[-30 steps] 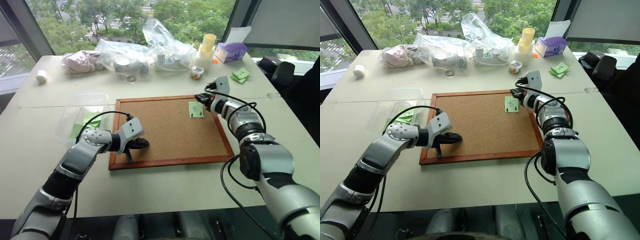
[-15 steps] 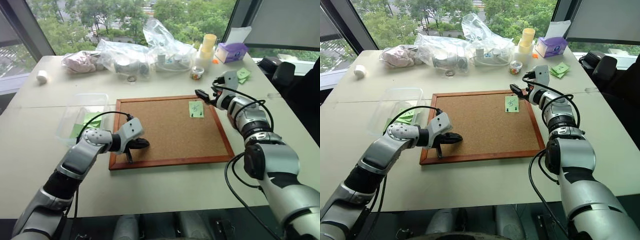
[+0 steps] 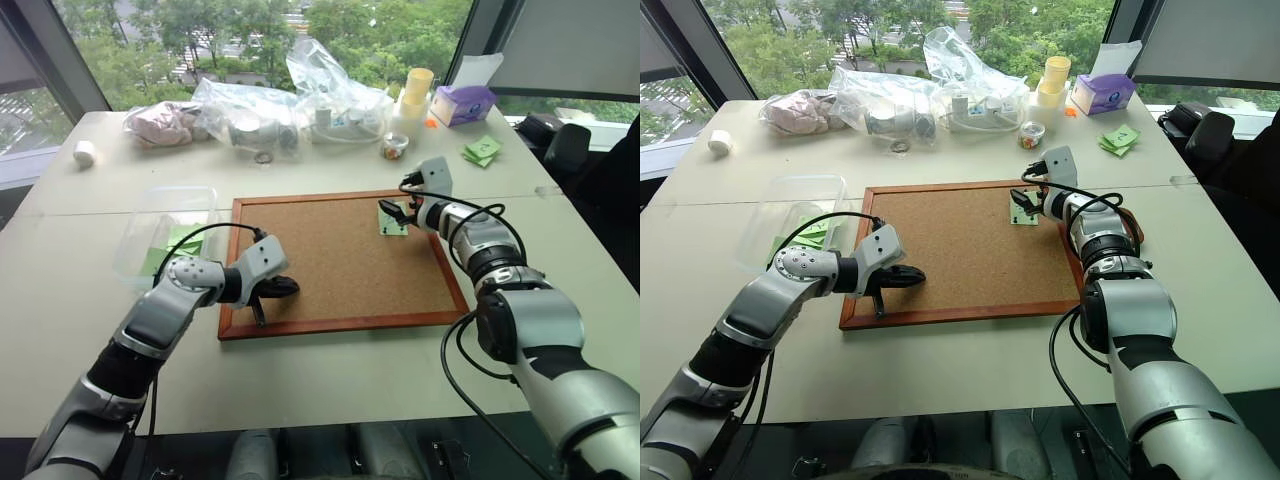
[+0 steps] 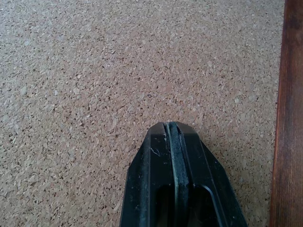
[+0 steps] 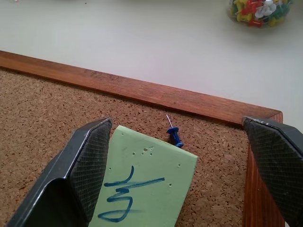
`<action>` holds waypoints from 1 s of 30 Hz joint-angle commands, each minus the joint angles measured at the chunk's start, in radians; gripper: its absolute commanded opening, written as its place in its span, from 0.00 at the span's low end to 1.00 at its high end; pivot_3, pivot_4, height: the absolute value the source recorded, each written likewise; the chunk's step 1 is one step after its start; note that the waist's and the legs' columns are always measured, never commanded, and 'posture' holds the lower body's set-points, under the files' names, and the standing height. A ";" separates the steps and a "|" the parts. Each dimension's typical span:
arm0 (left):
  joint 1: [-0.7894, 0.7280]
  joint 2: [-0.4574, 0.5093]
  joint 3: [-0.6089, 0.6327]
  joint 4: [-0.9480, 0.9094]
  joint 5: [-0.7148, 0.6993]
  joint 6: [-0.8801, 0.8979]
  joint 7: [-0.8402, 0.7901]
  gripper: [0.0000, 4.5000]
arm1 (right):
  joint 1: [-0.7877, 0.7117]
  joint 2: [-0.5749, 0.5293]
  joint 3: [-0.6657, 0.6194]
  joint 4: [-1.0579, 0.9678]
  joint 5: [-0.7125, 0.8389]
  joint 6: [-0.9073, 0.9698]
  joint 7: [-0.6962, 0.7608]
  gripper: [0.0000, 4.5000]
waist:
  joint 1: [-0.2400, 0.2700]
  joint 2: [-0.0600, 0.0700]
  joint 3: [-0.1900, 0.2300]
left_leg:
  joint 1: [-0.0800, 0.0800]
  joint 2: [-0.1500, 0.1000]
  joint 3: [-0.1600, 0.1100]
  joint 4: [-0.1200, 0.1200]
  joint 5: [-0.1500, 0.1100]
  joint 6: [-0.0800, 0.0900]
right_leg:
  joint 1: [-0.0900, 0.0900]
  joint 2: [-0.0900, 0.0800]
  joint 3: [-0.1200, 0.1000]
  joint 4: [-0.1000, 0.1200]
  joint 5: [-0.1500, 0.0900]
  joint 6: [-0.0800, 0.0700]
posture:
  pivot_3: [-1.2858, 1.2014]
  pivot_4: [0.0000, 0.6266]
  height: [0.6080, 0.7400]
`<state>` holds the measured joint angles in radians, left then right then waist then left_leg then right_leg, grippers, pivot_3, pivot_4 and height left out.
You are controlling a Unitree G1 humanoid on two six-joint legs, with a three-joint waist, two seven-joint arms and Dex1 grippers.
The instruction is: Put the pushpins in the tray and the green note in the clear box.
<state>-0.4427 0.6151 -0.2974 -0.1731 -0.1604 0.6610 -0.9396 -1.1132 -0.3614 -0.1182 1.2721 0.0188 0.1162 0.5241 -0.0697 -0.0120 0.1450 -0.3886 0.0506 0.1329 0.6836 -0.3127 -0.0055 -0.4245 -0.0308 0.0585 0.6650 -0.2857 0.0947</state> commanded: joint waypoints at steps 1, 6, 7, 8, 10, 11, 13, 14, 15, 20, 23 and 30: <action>0.043 -0.001 -0.056 0.016 0.009 0.032 -0.010 0.00 | -0.037 0.008 -0.005 0.004 0.000 0.020 -0.015 1.00 | 0.000 0.000 0.000 | 0.000 0.000 0.000 0.000 0.000 0.000 | 0.000 0.000 0.000 0.000 0.000 0.000 | 0.52 0.24 0.99; 0.043 -0.007 -0.057 0.017 0.006 0.030 -0.006 0.00 | -0.048 0.010 0.012 0.018 -0.025 0.055 -0.041 1.00 | 0.000 0.000 0.000 | 0.000 0.000 0.000 0.000 0.000 0.000 | 0.000 0.000 0.000 0.000 0.000 0.000 | 0.52 0.24 0.99; 0.043 -0.007 -0.057 0.017 0.006 0.030 -0.006 0.00 | -0.050 0.012 0.011 0.019 -0.026 0.056 -0.044 1.00 | 0.001 0.000 0.000 | 0.000 0.000 0.000 0.000 0.000 0.000 | 0.000 0.000 0.000 0.000 0.000 0.000 | 0.52 0.24 0.99; 0.043 -0.008 -0.057 0.017 0.006 0.029 -0.007 0.00 | -0.052 0.013 0.010 0.020 -0.026 0.058 -0.046 1.00 | 0.001 0.000 0.000 | 0.000 0.000 0.000 0.000 0.000 0.000 | 0.000 0.000 0.000 0.000 0.000 0.000 | 0.52 0.24 0.99; 0.043 -0.009 -0.059 0.019 0.008 0.026 -0.006 0.00 | -0.057 0.017 0.009 0.020 -0.026 0.058 -0.048 1.00 | 0.001 0.000 0.000 | 0.000 0.000 0.000 0.000 0.000 0.000 | 0.000 0.000 0.000 0.000 0.000 0.000 | 0.52 0.24 0.99; 0.043 -0.009 -0.059 0.019 0.008 0.025 -0.006 0.00 | -0.060 0.019 0.004 0.019 -0.021 0.057 -0.047 1.00 | 0.001 0.000 0.000 | 0.000 0.000 0.000 0.000 0.000 0.000 | 0.000 0.000 0.000 0.000 0.000 0.000 | 0.52 0.24 0.99; 0.044 -0.012 -0.060 0.019 0.008 0.026 -0.005 0.00 | -0.073 0.022 -0.012 0.020 -0.006 0.063 -0.051 1.00 | 0.001 0.000 0.000 | 0.000 0.000 0.000 0.000 0.000 0.000 | 0.000 0.000 0.000 0.000 0.000 0.000 | 0.52 0.24 0.99; 0.044 -0.012 -0.060 0.018 0.007 0.027 -0.005 0.00 | -0.077 0.023 -0.016 0.021 -0.004 0.065 -0.054 1.00 | 0.001 0.000 0.000 | 0.000 0.000 0.000 0.000 0.000 0.000 | 0.000 0.000 0.000 0.000 0.000 0.000 | 0.52 0.24 0.99; 0.045 -0.013 -0.060 0.017 0.007 0.027 -0.004 0.00 | -0.078 0.024 -0.016 0.022 -0.006 0.070 -0.056 1.00 | 0.001 0.000 0.000 | 0.000 0.000 0.000 0.000 0.000 0.000 | 0.000 0.000 0.000 0.000 0.000 0.000 | 0.52 0.24 0.99; 0.049 -0.015 -0.059 0.011 0.006 0.030 -0.001 0.00 | -0.070 0.030 -0.004 0.028 -0.024 0.089 -0.070 0.71 | 0.001 0.000 0.000 | 0.000 0.000 0.000 0.000 0.000 0.000 | 0.000 0.000 0.000 0.000 0.000 0.000 | 0.52 0.24 0.99; 0.050 -0.016 -0.059 0.009 0.005 0.030 -0.001 0.00 | -0.067 0.032 0.002 0.031 -0.035 0.098 -0.085 0.35 | 0.001 0.000 -0.001 | 0.000 0.000 0.000 0.000 0.000 0.000 | 0.000 0.000 0.000 0.000 0.000 0.000 | 0.52 0.24 0.99; 0.051 -0.018 -0.059 0.006 0.004 0.030 0.001 0.00 | -0.068 0.035 0.007 0.031 -0.049 0.096 -0.085 0.01 | 0.001 0.000 -0.001 | 0.001 0.000 0.000 0.000 0.000 0.000 | 0.001 0.000 0.000 0.000 0.000 0.000 | 0.52 0.24 0.99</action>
<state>-0.4317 0.6052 -0.2953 -0.1811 -0.1610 0.6618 -0.9231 -1.1558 -0.3325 -0.1154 1.3011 -0.0260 0.2098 0.4353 -0.0691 -0.0118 0.1440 -0.3879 0.0503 0.1325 0.6837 -0.3127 -0.0055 -0.4231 -0.0309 0.0584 0.6649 -0.2857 0.0947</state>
